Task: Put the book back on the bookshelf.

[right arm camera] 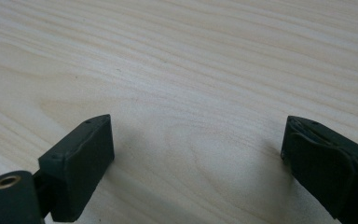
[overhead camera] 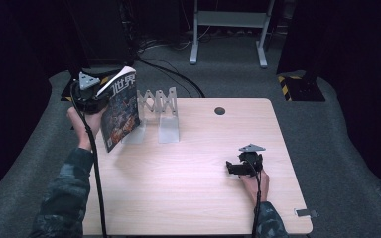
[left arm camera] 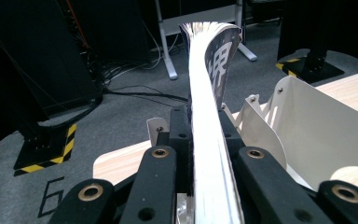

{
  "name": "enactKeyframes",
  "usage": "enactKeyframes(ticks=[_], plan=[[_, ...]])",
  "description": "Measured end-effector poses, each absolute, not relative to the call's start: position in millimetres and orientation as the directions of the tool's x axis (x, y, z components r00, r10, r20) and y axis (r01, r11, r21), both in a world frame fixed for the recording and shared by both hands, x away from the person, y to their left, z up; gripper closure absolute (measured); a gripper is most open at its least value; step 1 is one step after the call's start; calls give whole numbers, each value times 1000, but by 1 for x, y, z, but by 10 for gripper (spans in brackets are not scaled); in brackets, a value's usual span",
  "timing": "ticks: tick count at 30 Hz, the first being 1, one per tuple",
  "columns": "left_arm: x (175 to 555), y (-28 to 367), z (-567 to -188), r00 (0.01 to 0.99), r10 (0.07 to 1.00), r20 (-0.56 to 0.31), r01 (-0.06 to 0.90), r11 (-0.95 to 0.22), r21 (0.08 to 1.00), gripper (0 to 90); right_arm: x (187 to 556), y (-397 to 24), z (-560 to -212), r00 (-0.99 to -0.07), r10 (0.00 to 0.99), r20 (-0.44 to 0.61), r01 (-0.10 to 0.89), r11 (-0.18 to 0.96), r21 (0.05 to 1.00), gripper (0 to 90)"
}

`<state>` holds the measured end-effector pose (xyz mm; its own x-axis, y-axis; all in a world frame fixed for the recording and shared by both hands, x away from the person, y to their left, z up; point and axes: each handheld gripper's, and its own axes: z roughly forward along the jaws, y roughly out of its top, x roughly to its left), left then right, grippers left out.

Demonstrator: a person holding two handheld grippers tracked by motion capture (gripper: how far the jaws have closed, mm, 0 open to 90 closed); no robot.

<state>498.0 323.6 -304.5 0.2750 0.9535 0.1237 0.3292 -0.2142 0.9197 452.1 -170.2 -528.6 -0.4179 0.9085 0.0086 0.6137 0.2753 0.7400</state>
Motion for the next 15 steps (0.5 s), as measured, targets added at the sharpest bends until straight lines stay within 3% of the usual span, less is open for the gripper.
enactKeyframes(ticks=[15], plan=[[515,316,-314,222,970,95,302,-161,940,824,452,-170,-529,-418,908,4,615,279,738,89]])
